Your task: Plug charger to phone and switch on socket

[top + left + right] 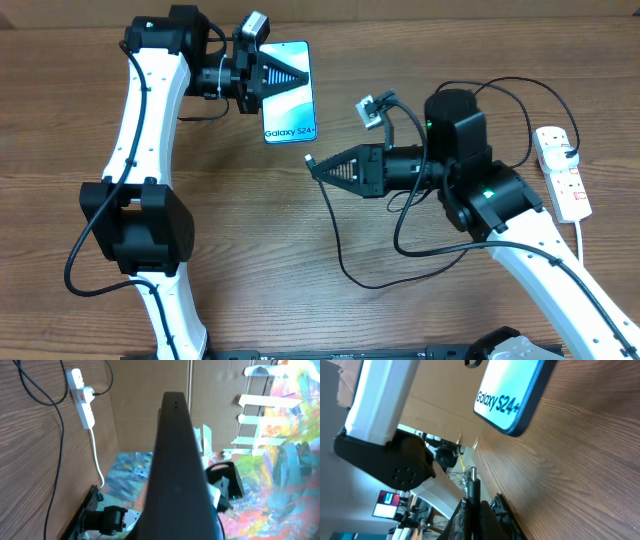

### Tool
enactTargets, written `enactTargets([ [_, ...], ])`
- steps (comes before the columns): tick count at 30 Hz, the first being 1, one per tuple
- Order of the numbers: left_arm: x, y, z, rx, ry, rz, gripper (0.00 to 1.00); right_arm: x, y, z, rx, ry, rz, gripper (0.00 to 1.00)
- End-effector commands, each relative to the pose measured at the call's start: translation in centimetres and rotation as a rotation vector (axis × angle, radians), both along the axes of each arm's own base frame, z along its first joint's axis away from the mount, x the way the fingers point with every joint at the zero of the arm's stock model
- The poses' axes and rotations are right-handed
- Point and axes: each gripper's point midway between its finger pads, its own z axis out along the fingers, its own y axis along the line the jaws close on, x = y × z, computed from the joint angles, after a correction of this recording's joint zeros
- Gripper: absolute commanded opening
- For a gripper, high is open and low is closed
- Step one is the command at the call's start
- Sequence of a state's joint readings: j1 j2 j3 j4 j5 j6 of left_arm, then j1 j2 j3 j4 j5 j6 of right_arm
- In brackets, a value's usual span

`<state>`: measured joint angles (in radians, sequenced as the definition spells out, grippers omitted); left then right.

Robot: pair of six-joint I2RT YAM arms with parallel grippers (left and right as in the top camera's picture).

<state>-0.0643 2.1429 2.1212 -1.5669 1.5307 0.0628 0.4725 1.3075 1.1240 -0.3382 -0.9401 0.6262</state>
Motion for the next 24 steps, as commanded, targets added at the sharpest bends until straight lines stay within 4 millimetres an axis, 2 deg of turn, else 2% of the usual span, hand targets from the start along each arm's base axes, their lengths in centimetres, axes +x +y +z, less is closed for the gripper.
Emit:
enactTargets([
  [1,-1.2,-0.8,2.8,-0.054,-0.074,-0.021,0.05,0.6,0.8,-0.2,-0.033,0.007,-0.082,0.04],
  [4,-1.2,-0.8,2.8,-0.054,-0.073,-0.022,0.05,1.1,1.3,-0.6,-0.054,0.017,-0.141,0.04],
  [8,-1.2,-0.8,2.8,-0.054,-0.073,-0.022,0.04,1.5,1.6,-0.2,-0.043,0.010,-0.173,0.04],
  [21,-0.9,-0.5,2.8,-0.055,-0.080,-0.015,0.05,3.8,0.8,-0.4,-0.031,0.119,-0.344,0.04],
  [24,-0.5,-0.1,2.8,-0.054,-0.074,-0.005,0.05,4.0,0.9,0.1,-0.013,0.098,-0.349,0.04],
])
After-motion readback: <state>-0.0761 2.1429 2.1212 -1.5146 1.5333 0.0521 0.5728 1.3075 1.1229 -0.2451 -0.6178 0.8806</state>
